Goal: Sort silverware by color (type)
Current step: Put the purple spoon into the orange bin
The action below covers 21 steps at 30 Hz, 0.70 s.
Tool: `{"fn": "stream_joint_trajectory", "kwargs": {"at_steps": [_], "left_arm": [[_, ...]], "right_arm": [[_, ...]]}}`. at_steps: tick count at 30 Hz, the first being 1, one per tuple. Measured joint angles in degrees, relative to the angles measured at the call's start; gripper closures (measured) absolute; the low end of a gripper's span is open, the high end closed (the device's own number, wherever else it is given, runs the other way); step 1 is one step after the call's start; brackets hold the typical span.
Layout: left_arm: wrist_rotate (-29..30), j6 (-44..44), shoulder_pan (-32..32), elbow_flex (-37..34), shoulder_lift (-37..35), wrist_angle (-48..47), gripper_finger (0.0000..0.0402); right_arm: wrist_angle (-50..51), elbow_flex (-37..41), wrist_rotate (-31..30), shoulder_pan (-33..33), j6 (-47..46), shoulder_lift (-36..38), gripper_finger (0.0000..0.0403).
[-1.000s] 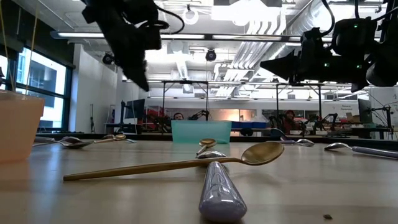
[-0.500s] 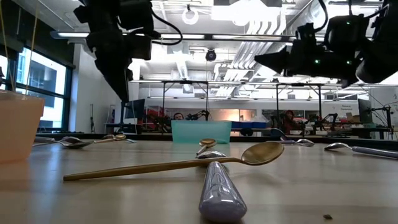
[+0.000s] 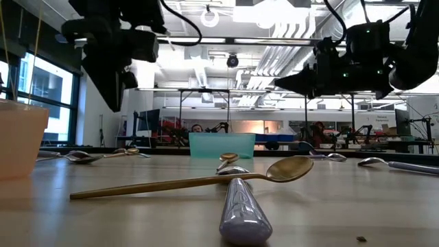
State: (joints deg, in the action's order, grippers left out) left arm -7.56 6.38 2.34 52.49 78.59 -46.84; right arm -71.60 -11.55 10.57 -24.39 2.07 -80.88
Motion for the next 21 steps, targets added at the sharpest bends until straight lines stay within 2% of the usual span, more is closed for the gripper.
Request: {"fn": "stream_joint_trajectory", "kwargs": {"at_steps": [5, 12, 16, 21], "left_arm": [[0.68, 3.97, -1.39, 0.0, 0.4, -1.43, 0.0337], [1.25, 8.43, -3.12, 0.0, 0.42, -6.92, 0.0295], [1.94, 8.28, -3.68, 0.0, 1.87, -6.52, 0.0276], [1.96, 5.02, -3.66, 0.0, 6.58, -6.33, 0.0271]], "right_arm": [[-0.95, 0.0, -0.68, 0.85, 1.11, 0.0, 0.0403], [-1.47, 0.0, -0.81, 0.86, 3.76, 0.0, 0.0403], [-1.51, 0.0, -0.89, 0.67, 5.03, 0.0, 0.0403], [-2.32, 0.0, -0.88, 0.66, 5.39, 0.0, 0.0403]]}}
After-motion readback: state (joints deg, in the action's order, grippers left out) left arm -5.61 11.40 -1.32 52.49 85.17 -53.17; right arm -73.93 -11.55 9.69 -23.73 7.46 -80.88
